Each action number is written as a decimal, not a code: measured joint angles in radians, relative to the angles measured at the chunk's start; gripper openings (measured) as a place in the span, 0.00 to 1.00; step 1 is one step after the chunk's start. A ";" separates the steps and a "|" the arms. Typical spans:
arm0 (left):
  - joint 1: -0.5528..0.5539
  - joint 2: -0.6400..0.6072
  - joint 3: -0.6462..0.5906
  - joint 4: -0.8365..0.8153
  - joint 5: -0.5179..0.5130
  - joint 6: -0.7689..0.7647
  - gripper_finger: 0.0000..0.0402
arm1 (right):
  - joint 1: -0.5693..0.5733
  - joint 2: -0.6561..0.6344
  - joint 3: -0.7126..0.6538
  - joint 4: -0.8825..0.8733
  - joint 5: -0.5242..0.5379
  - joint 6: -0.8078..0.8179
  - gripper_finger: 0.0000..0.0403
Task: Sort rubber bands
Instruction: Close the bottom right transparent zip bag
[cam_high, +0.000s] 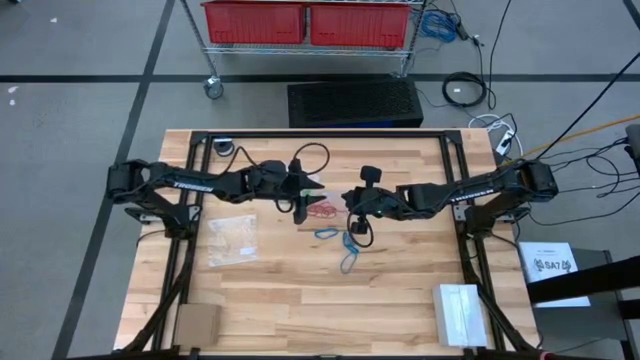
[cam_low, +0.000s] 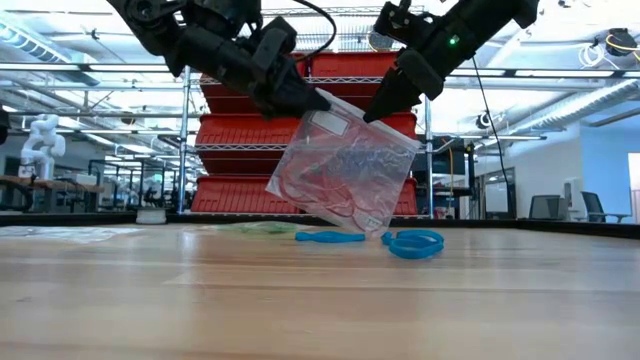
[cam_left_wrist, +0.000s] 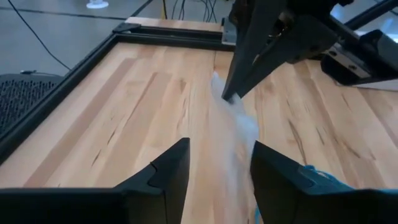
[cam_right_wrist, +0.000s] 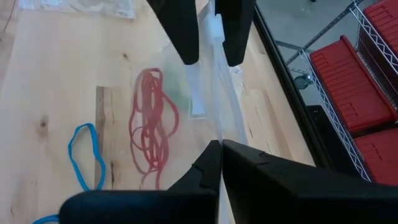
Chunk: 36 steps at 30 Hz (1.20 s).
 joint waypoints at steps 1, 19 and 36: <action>0.000 0.000 0.000 -0.003 -0.001 0.004 0.38 | 0.000 0.000 0.000 0.000 0.000 0.000 0.00; 0.000 -0.001 0.000 0.006 -0.004 0.090 0.01 | 0.013 -0.060 0.000 0.016 -0.006 0.048 0.05; -0.051 -0.001 0.000 -0.003 0.009 0.180 0.00 | 0.004 -0.043 0.000 0.219 -0.195 0.108 0.37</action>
